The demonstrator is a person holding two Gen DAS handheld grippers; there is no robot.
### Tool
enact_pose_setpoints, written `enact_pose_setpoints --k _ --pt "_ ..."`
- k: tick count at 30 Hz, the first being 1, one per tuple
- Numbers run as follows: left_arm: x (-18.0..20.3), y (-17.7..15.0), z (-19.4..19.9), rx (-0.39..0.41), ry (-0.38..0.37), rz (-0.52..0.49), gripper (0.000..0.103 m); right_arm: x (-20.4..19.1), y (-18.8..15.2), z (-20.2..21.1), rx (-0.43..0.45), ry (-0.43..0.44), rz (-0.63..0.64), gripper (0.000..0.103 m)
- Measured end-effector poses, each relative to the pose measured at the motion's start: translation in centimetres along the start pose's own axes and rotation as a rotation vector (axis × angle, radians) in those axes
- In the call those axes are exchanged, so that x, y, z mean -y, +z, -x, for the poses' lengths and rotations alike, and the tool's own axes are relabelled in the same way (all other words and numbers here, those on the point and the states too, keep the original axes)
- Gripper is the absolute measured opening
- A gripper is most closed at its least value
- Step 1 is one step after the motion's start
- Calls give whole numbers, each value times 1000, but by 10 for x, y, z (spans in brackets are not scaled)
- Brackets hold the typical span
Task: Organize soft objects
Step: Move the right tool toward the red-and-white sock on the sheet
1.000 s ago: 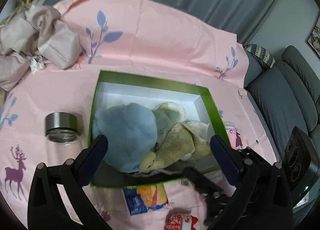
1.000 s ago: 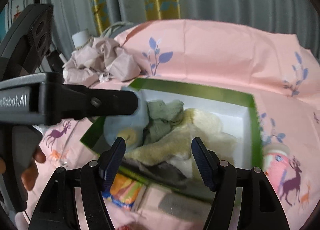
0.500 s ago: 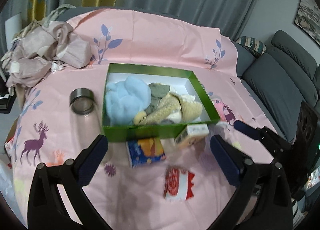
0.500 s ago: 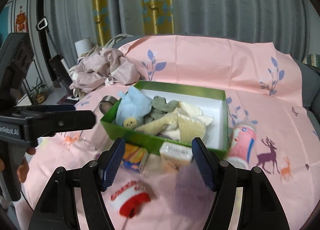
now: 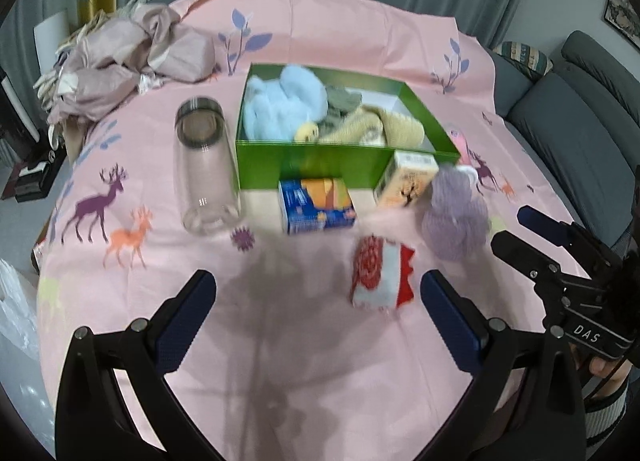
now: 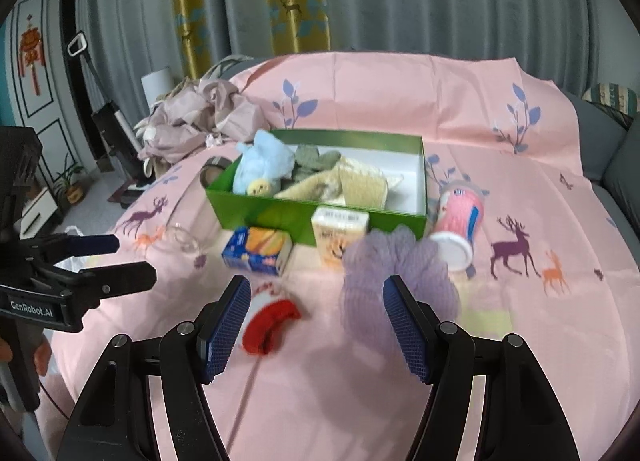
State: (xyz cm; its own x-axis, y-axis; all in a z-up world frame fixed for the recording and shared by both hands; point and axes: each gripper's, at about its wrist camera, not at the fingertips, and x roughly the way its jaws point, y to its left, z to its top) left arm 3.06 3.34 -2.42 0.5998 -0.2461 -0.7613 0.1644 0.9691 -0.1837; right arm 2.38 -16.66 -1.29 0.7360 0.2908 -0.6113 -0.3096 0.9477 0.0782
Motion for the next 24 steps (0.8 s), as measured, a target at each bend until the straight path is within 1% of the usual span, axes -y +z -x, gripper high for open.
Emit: enact_pose_setpoints --k 5,9,13,16,19,23,24 --pt "0 -12 -3 -27 -26 25 102 1 -16 5 -17 11 -16 70" --pt "-3 -20 -4 -45 -46 47 102 0 -30 2 -47 16 -20 70" --pt "-7 -28 -8 -71 -82 74 102 0 -41 -3 -76 25 -25 70" --pt "-8 -33 -9 -80 -125 88 102 -2 -47 -5 -88 46 -28 70" --pt "-7 -35 -11 -85 -156 81 102 -8 -52 -8 -95 72 -13 70" --pt "-4 -37 -15 -100 -223 56 102 -17 -56 -12 -105 116 20 70" --pt "-3 -38 -17 -107 -228 47 102 -18 -58 -13 -110 125 28 70"
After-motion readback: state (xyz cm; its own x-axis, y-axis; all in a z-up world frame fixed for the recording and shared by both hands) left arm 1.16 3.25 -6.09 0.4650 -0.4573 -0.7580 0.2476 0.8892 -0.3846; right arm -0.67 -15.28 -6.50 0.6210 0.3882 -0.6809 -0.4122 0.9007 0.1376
